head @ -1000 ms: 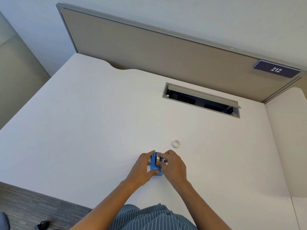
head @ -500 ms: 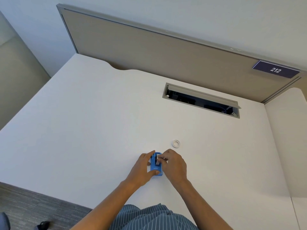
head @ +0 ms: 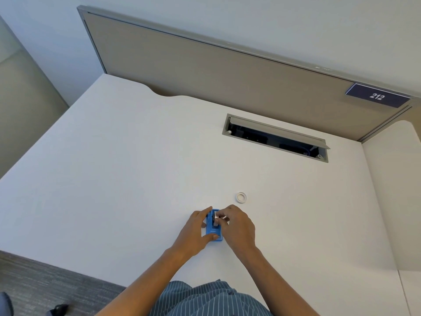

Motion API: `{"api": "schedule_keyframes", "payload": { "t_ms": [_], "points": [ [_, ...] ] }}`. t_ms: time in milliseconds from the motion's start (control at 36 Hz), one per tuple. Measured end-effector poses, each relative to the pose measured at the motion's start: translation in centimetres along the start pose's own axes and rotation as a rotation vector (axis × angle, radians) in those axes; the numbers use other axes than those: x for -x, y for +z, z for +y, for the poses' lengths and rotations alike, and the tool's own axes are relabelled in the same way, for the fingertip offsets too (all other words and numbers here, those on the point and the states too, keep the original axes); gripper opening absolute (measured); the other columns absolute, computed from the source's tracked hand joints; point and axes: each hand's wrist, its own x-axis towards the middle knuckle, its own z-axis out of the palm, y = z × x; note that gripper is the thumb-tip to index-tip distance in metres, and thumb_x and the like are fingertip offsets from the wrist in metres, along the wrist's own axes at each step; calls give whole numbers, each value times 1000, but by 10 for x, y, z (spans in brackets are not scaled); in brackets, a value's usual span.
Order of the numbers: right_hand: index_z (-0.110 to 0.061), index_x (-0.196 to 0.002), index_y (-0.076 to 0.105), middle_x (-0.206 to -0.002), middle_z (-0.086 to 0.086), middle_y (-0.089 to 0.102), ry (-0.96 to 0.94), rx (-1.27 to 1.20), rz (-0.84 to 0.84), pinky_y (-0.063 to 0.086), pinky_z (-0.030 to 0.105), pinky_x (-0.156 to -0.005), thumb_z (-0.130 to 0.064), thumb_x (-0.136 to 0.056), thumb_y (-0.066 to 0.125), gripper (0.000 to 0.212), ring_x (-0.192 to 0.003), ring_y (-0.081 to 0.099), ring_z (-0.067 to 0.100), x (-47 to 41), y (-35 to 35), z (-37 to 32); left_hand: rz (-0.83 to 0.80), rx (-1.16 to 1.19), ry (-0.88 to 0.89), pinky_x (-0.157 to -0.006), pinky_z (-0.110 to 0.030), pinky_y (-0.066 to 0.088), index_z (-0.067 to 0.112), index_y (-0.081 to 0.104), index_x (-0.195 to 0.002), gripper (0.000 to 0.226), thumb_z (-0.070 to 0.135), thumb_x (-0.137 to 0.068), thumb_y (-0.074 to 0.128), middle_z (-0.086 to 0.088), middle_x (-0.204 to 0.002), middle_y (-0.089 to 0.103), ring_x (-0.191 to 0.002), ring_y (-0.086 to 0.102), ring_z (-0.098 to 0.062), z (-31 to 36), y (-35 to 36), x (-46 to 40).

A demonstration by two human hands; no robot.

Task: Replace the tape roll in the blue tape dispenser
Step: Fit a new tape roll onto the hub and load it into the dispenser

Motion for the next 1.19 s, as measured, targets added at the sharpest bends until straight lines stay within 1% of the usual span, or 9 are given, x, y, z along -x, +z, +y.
{"api": "schedule_keyframes", "payload": {
  "t_ms": [250, 611, 667, 750, 806, 889, 1000, 1083, 1194],
  "points": [
    [-30, -114, 77, -106, -12, 69, -11, 9, -1, 39, 11, -63, -26, -100, 68, 16, -89, 68, 11, 0, 1, 1, 8, 14, -2, -95, -20, 48, 26, 36, -158, 87, 32, -86, 83, 1, -149, 48, -110, 59, -10, 2, 0, 1],
    [-32, -118, 76, -103, -11, 65, -23, 1, -39, 38, 10, -62, -25, -99, 71, 21, -88, 67, 12, -1, 1, 2, 7, 11, 7, -95, -19, 48, 27, 35, -158, 88, 32, -85, 84, 1, -149, 49, -110, 59, -9, 1, 0, 0],
    [-34, -118, 75, -101, -10, 63, -37, 8, -51, 42, 13, -63, -24, -97, 73, 23, -88, 67, 14, 0, 1, 2, 6, 16, 4, -95, -19, 48, 27, 35, -158, 88, 33, -85, 84, 2, -148, 49, -111, 59, -10, 1, 0, 0],
    [-35, -119, 74, -99, -9, 60, -47, 9, -62, 51, 23, -69, -25, -95, 75, 26, -87, 66, 16, 0, 3, 5, 5, 20, 10, -93, -17, 47, 27, 35, -158, 88, 34, -85, 84, 3, -148, 49, -112, 59, -10, -1, 0, -1],
    [-37, -119, 74, -98, -8, 61, -52, 7, -57, 48, 22, -68, -25, -95, 74, 26, -87, 66, 17, 2, 4, 6, 7, 25, 11, -93, -17, 48, 28, 36, -158, 87, 34, -85, 84, 3, -148, 49, -112, 60, -10, -2, 1, -1],
    [-35, -126, 75, -101, -9, 66, -54, 3, -27, 39, 14, -64, -26, -98, 72, 29, -90, 67, 15, 2, 5, 8, 6, 25, 11, -94, -18, 49, 29, 36, -158, 87, 34, -85, 84, 4, -149, 49, -112, 60, -9, -3, 2, -2],
    [-33, -123, 78, -103, -9, 68, -68, 10, 12, 32, 10, -60, -30, -100, 70, 24, -87, 63, 12, 1, 3, 8, 4, 18, 6, -90, -15, 47, 27, 36, -158, 87, 33, -85, 84, 4, -148, 49, -111, 60, -9, -3, 2, -2],
    [-31, -122, 79, -103, -9, 69, -88, 17, 31, 30, 9, -58, -30, -102, 68, 23, -82, 57, 9, 0, 2, 8, 3, 7, 7, -88, -12, 46, 26, 35, -158, 87, 32, -86, 84, 3, -148, 49, -110, 59, -9, -4, 2, -2],
    [-28, -122, 80, -107, -10, 70, -118, 32, 39, 31, 8, -58, -30, -104, 65, 23, -83, 57, 7, 0, 2, 7, 7, 0, 9, -84, -9, 46, 26, 35, -158, 88, 33, -85, 84, 3, -148, 49, -110, 59, -9, -5, 2, -3]
  ]
}}
